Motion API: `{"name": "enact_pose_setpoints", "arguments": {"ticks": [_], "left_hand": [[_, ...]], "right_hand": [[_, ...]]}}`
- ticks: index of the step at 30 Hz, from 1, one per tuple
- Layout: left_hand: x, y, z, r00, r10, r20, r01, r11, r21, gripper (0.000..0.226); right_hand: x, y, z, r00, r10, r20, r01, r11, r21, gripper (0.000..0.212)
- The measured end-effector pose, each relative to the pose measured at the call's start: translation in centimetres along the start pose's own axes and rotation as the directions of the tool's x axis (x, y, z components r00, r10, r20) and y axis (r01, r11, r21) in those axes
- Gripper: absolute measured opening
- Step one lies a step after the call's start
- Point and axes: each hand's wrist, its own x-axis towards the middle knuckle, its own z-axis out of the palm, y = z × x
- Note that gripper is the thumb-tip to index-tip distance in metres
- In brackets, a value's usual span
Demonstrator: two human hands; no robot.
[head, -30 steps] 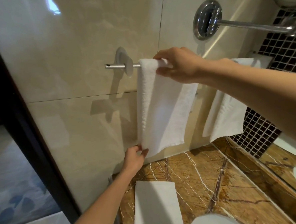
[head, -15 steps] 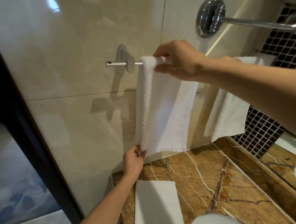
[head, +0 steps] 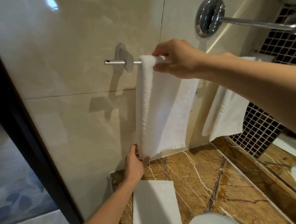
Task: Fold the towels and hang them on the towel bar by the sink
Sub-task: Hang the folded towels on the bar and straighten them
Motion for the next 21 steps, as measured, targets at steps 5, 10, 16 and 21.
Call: {"name": "enact_pose_setpoints", "arguments": {"ticks": [5,10,16,21], "left_hand": [[-0.6,-0.1,0.4,0.998,0.069,-0.003,-0.068,0.995,0.075,0.022],[-0.8,-0.7,0.9,0.996,0.085,0.003,-0.085,0.994,0.070,0.015],[-0.7,-1.1,0.8,0.998,0.064,-0.003,-0.064,0.995,0.079,0.020],[-1.0,-1.6,0.5,0.998,0.067,0.010,-0.067,0.996,0.065,0.021]], "right_hand": [[0.2,0.5,-0.5,0.998,-0.006,0.060,0.007,1.000,-0.021,0.034],[0.5,0.6,-0.8,0.991,0.002,0.135,0.008,0.997,-0.073,0.030],[0.4,0.4,-0.9,0.981,0.021,0.193,-0.008,0.998,-0.067,0.029],[0.4,0.3,-0.9,0.966,0.069,0.247,-0.071,0.997,-0.002,0.029]]}}
